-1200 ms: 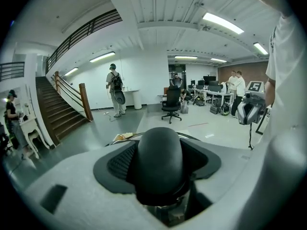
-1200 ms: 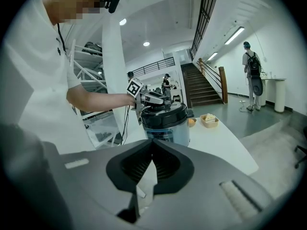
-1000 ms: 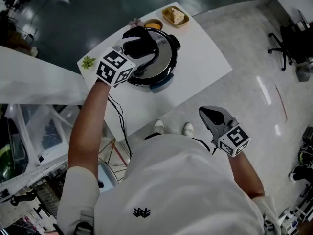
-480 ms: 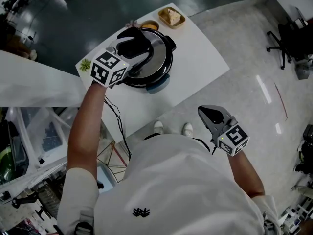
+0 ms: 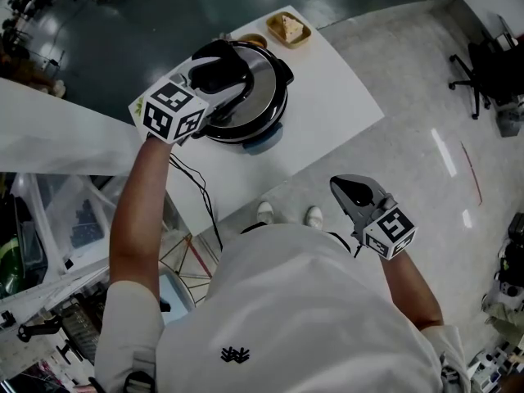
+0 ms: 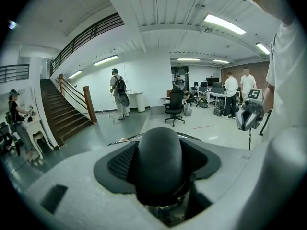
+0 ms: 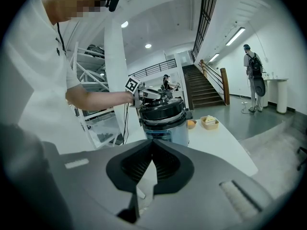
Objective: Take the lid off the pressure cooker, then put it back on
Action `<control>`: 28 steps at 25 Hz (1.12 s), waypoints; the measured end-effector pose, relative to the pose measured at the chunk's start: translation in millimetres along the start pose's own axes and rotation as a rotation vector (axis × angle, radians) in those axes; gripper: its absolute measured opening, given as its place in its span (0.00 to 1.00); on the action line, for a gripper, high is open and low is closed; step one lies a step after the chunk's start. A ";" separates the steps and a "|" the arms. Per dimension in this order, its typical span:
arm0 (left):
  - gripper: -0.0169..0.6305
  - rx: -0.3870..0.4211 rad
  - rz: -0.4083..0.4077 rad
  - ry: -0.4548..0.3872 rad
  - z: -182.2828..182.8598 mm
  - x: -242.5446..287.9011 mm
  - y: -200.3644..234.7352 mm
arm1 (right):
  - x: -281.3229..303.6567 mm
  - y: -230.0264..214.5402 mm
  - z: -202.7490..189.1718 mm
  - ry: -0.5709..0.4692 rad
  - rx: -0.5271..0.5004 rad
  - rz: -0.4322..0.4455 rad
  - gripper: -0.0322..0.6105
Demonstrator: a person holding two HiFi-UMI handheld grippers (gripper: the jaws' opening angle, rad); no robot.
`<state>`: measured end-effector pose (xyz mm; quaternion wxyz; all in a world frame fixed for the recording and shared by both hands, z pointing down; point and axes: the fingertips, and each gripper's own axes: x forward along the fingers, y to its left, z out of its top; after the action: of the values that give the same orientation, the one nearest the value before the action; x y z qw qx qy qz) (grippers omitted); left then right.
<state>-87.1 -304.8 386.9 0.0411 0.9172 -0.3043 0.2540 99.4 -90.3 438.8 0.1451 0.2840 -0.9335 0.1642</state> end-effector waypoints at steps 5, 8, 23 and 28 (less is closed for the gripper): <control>0.48 -0.006 0.026 -0.005 3.6 -11.4 -1.2 | -1.8 -0.3 1.2 0.000 -0.011 0.023 0.07; 0.48 -0.015 0.052 -0.009 3.1 -24.4 -0.6 | -1.0 1.7 0.8 0.002 -0.018 0.046 0.07; 0.48 -0.100 0.258 0.013 -30.4 -124.5 -5.8 | 16.6 21.3 5.0 0.037 -0.099 0.242 0.07; 0.48 -0.137 0.333 0.022 -45.9 -162.4 -12.8 | 26.5 35.9 6.4 0.053 -0.129 0.321 0.07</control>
<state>-211.3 -196.6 348.0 0.0642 0.8462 -0.4682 0.2461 56.4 -77.4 434.7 0.1597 0.1170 -0.9712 0.1324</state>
